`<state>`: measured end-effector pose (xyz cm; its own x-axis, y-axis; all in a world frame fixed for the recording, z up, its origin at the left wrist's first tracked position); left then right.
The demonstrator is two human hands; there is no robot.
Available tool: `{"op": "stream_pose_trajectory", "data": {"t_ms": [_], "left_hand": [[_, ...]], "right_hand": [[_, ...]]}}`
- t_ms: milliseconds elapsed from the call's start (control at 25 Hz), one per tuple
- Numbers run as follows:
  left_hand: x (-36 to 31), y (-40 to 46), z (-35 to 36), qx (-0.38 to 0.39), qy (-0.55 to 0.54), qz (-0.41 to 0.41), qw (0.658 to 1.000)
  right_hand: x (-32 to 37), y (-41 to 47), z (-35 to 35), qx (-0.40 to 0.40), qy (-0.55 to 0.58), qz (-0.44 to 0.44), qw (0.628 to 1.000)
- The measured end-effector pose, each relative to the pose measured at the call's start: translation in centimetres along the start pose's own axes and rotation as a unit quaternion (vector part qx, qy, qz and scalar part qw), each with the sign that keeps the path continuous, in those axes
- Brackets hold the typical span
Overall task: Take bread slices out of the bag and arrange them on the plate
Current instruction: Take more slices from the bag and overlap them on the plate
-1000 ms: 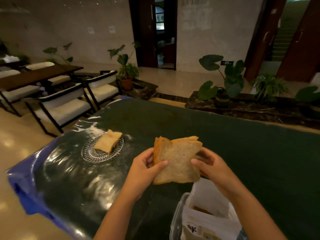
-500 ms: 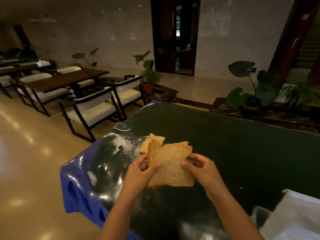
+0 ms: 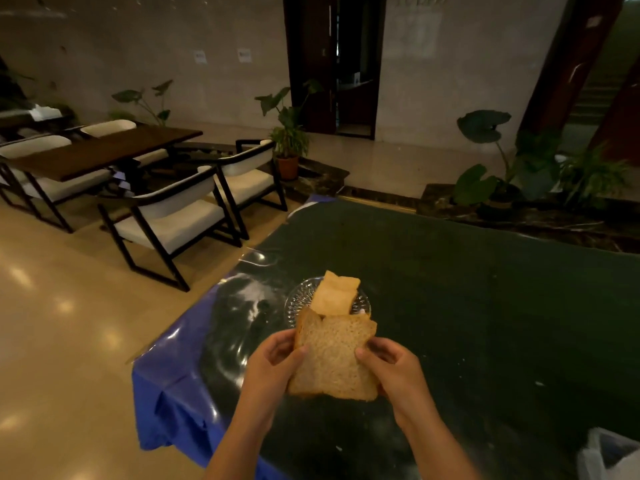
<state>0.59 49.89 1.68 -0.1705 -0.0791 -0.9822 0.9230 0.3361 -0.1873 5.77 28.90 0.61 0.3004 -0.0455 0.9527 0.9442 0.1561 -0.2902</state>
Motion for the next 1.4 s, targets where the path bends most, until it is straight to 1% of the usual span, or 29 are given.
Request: {"op": "stream_pose_trajectory", "data": {"t_ms": [200,360,560,680,760,880,1000,1160,1280,1400], "left_hand": [[0.9,8.0,-0.5,-0.017,0.047,-0.007,0.999],[2.4,14.8,-0.1,0.005,0.095,-0.020,0.995],[6.4,21.1,1.1,0.019,0.112,-0.042,0.993],[8.3,24.4,1.5,0.013,0.152,-0.031,0.988],[9.7,26.5,2.1,0.030,0.159,-0.028,0.986],[11.3,28.0,2.6,0.038,0.194,-0.023,0.980],[11.6,29.1,2.7,0.028,0.234,0.002,0.972],[11.6,29.8,3.7,0.060,0.295,0.036,0.953],[11.9,29.7,3.6,0.063,0.302,0.030,0.951],[12.1,29.7,3.4,0.064,0.300,0.027,0.951]], "right_hand": [[-3.0,7.4,2.2,-0.035,0.022,0.031,0.999],[-5.5,12.9,3.2,-0.089,0.030,0.041,0.995],[-8.4,18.3,2.4,-0.152,-0.042,0.051,0.986],[-9.6,20.4,2.3,-0.186,-0.083,0.048,0.978],[-10.4,21.5,2.1,-0.223,-0.098,0.048,0.969],[-10.7,22.7,1.9,-0.263,-0.136,0.050,0.954],[-10.7,23.9,2.2,-0.277,-0.167,0.045,0.945],[-11.3,24.7,2.1,-0.291,-0.210,0.062,0.931],[-11.7,24.7,2.1,-0.292,-0.230,0.080,0.925],[-11.5,24.7,2.5,-0.291,-0.246,0.079,0.921]]}}
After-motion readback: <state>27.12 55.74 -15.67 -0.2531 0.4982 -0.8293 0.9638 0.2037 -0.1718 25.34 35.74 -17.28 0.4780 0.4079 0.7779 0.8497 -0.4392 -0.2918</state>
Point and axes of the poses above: each hand's wrist, its own y-axis towards the middle knuckle, its own z-axis out of the palm, x = y × z, the point moved 10 cm from there along y, towards the middle knuckle, and after that the axes turned 1 degree about y, right-handed, at the moved point
